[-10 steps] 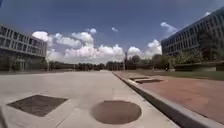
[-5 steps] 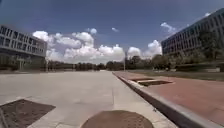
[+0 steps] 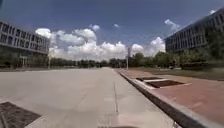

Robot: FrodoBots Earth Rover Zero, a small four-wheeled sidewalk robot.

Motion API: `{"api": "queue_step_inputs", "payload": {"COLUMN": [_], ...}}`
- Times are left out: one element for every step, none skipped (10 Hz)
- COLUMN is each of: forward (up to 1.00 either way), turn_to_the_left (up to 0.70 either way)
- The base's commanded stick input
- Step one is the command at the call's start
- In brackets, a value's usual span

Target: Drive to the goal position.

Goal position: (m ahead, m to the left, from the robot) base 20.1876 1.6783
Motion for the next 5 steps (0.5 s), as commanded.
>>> {"api": "queue_step_inputs", "payload": {"forward": [1.0, 1.0, 1.0, 1.0, 1.0], "turn_to_the_left": [0.0, 0.0, 0.0, 0.0, 0.0]}}
